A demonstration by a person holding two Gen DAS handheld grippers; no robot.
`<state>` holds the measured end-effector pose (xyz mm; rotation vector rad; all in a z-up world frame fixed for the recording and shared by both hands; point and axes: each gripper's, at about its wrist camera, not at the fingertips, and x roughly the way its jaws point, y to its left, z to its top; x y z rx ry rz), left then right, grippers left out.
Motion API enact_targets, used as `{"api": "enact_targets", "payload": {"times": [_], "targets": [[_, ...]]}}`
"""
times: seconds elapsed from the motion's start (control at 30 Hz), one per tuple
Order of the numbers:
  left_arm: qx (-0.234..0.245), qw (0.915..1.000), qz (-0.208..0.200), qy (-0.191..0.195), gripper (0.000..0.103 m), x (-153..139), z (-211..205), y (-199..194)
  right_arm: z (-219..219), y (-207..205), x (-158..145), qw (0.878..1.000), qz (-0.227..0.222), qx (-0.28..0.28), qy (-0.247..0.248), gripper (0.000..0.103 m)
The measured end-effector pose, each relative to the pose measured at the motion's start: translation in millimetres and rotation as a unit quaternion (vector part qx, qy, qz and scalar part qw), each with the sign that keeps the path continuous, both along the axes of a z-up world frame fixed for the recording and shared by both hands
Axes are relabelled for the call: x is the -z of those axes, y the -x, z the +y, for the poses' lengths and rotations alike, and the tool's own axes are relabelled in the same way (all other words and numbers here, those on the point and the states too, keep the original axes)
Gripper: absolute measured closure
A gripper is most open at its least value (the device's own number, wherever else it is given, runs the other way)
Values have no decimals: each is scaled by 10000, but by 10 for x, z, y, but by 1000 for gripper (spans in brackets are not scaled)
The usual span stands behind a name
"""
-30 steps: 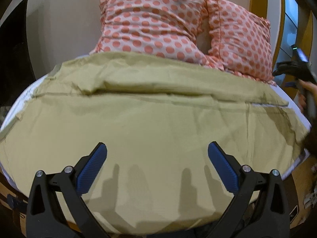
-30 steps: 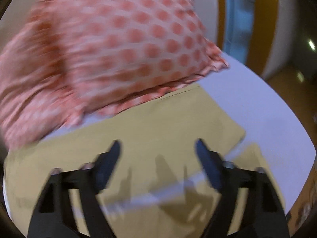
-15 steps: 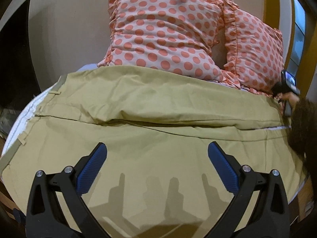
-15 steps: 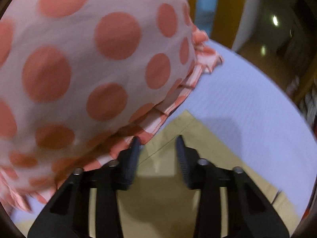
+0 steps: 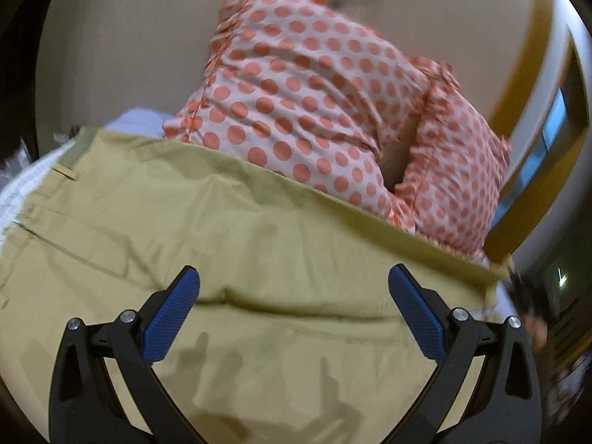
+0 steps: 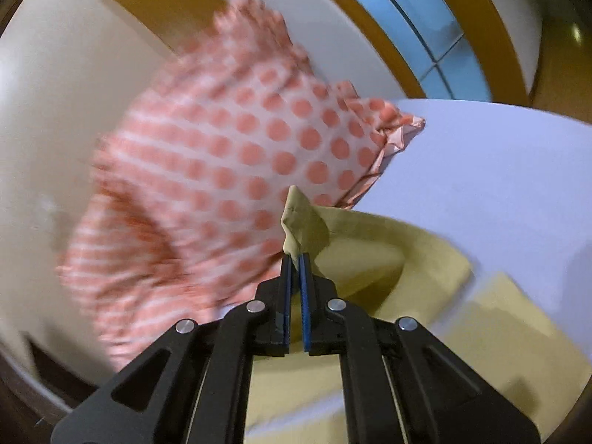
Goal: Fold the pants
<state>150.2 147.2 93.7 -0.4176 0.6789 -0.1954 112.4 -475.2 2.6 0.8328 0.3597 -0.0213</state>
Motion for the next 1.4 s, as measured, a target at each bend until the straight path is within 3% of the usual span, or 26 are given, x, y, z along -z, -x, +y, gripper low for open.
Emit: {"api": "enact_targets", "payload": {"times": [0.13,0.27,0.33,0.37,0.4,0.43,0.53,0.6,0.7,0.83,1.03,1.07,1.1,1.17,1.27,1.4], "targets": [[7,9949,706,714,3,108,66,-606,63,564,-65,9987,-429,-56,-280,99],[-178,9913,1231,423,15,259,-79,-1156,105,776,-53,9974,-536,-156,-449,99],[-348,9878,1467,383,31,370,-60,-1340,82,779,-46,9967,-606,-176,-513,99],[-478,9846,1626,421,55,456,-24,-1451,68,765,-36,9966,-616,-177,-526,99],[-519,9825,1714,504,92,513,21,-1504,56,741,-15,9963,-607,-178,-576,99],[-537,9806,1782,610,97,558,62,-1533,46,730,2,9960,-601,-198,-635,99],[-581,9862,1474,482,98,428,49,-1258,10,709,12,9962,-593,-155,-620,99],[-486,9938,995,83,99,180,-42,-743,-38,801,3,9960,-659,-40,-607,99],[-330,9981,520,-57,98,-11,-81,172,-120,1024,26,9959,-702,174,-543,99],[-293,9981,546,-10,97,279,-98,1150,-165,1212,199,9979,-338,348,-420,99],[-317,9965,762,108,96,788,-164,1650,-145,1402,419,9975,316,629,8,96],[-359,9966,740,102,93,829,-161,1715,-151,1437,420,9971,379,655,83,85],[-381,9968,702,92,90,840,-152,1750,-165,1501,409,9955,482,797,179,56],[-451,9973,576,36,81,848,-126,1864,-220,1639,385,9924,484,1079,330,16],[-591,9978,309,66,65,816,-36,2041,-285,1727,404,9884,495,1312,579,16],[-877,9959,21,215,58,740,154,2245,-339,1633,561,9883,672,1290,454,20]]}}
